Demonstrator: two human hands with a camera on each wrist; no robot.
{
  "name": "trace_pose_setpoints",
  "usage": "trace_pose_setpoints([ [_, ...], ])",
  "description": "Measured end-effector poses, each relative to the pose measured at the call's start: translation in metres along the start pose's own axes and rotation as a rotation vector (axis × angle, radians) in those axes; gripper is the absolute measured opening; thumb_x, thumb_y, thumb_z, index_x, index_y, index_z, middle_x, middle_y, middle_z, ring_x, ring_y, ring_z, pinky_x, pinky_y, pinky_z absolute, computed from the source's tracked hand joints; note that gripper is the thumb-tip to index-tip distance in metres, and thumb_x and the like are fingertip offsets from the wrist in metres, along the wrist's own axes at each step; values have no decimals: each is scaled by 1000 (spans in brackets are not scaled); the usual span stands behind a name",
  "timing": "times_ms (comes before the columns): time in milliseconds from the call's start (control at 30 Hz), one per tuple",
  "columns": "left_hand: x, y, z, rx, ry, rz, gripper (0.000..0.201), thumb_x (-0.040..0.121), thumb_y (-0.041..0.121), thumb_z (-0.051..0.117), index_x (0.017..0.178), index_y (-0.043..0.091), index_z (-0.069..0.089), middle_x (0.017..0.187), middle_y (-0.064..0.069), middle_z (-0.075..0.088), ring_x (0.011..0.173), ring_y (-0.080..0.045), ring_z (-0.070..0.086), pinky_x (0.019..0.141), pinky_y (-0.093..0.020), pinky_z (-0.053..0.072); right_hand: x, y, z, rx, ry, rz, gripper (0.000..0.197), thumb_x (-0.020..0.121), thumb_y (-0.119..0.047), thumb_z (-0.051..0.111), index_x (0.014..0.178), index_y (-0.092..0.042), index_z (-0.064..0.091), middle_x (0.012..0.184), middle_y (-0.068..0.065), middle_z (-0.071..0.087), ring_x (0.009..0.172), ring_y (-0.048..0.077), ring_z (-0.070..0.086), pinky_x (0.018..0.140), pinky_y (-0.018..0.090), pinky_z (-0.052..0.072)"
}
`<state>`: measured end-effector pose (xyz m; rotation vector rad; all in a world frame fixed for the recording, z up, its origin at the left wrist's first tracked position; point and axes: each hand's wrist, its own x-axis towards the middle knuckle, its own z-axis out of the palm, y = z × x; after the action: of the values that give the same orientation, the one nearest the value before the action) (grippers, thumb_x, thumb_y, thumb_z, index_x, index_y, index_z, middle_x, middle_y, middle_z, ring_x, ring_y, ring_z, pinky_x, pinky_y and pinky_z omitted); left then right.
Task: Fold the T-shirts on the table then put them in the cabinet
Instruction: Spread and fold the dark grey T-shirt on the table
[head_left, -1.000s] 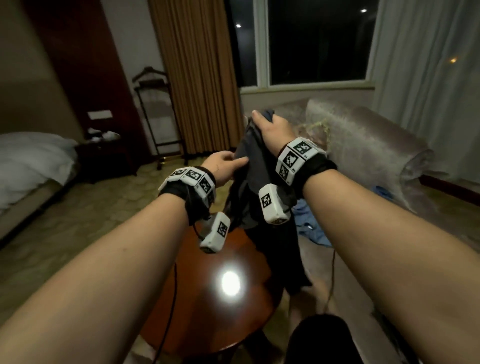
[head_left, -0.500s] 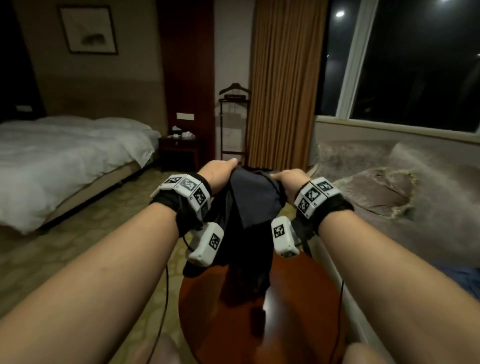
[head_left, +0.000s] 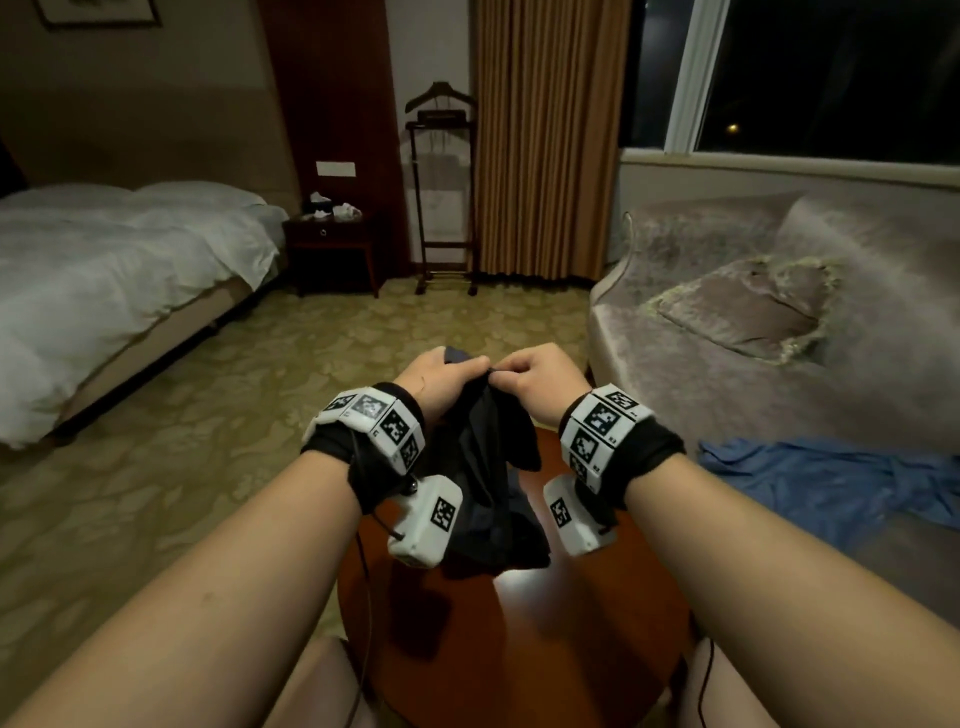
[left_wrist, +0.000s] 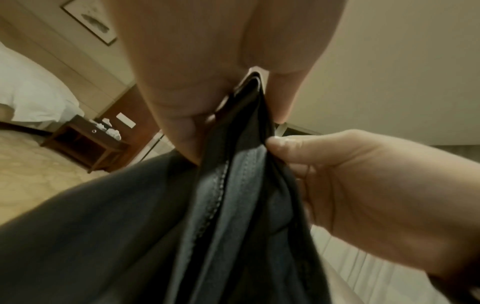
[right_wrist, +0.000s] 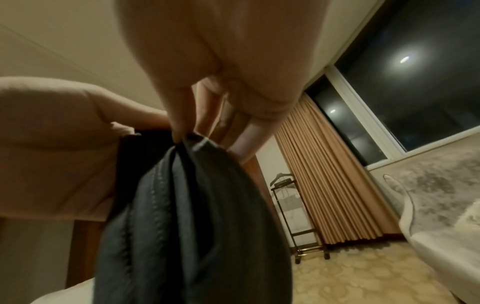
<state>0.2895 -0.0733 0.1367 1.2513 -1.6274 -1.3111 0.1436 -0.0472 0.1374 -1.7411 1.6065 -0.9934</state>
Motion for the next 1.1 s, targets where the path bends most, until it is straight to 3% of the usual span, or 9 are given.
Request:
trace_pose_setpoints([
  [100, -6, -16, 10, -76, -71, 36, 13, 90, 6, 60, 82, 12, 67, 74, -5, 68, 70, -18, 65, 67, -27, 51, -1, 13, -2, -30, 3, 22, 16, 92, -15, 58, 89, -11, 74, 75, -1, 65, 70, 11, 56, 66, 25, 44],
  [233, -8, -34, 20, -106, -40, -2, 22, 85, -8, 60, 94, 12, 64, 88, -8, 71, 81, -20, 67, 85, -35, 52, 2, 23, -4, -84, 80, 71, 17, 97, -19, 49, 82, -17, 57, 72, -5, 54, 73, 14, 49, 67, 23, 33],
  [333, -10, -43, 19, 10, -14, -74, 12, 84, 7, 69, 93, 6, 61, 96, -18, 66, 89, -27, 63, 93, -48, 48, 3, 29, -9, -104, 130, 111, 18, 101, -21, 41, 86, -14, 50, 88, 3, 54, 84, 19, 48, 69, 26, 29],
  [600, -20, -49, 2, 152, -30, -136, 32, 90, 35, 63, 89, 5, 73, 91, -18, 72, 85, -29, 68, 88, -38, 51, 8, 47, -17, -86, 162, 107, 23, 95, -29, 53, 79, -14, 56, 78, 1, 57, 79, 18, 52, 70, 25, 34],
  [767, -15, -42, -11, 294, 126, -37, 49, 101, 38, 39, 113, 0, 67, 118, -18, 65, 115, -26, 58, 104, -34, 40, -3, 37, -21, -77, -191, 169, 35, 77, -49, 72, 76, -14, 69, 71, 0, 65, 66, 13, 60, 68, 26, 46],
  [867, -17, -34, -17, 240, 137, -31, 41, 94, 48, 49, 96, 12, 70, 99, -6, 70, 99, -21, 64, 90, -28, 46, -7, 33, -27, 130, -301, 307, 41, 79, -45, 71, 88, -5, 73, 85, 12, 73, 80, 27, 68, 82, 33, 53],
  [967, -23, -27, -20, 323, 52, -55, 37, 81, 51, 67, 84, 14, 63, 83, 1, 66, 79, -16, 63, 74, -26, 46, -5, 28, -34, 630, -87, 388, 37, 88, -41, 63, 80, -5, 69, 77, 12, 72, 70, 25, 68, 77, 34, 54],
  [1033, -27, -21, -20, 323, -30, -108, 30, 77, 38, 75, 92, 13, 69, 87, -1, 72, 79, -18, 68, 76, -28, 53, 3, 24, -41, 666, 107, 362, 33, 92, -41, 58, 77, -12, 64, 74, 6, 71, 66, 20, 67, 72, 32, 54],
  [1100, -30, -16, -21, 355, -58, -149, 19, 79, 27, 76, 94, 16, 72, 86, -2, 73, 77, -17, 69, 72, -26, 54, 10, 21, -47, 577, 234, 311, 29, 94, -43, 52, 84, -17, 62, 92, 5, 66, 82, 22, 63, 87, 39, 54],
])
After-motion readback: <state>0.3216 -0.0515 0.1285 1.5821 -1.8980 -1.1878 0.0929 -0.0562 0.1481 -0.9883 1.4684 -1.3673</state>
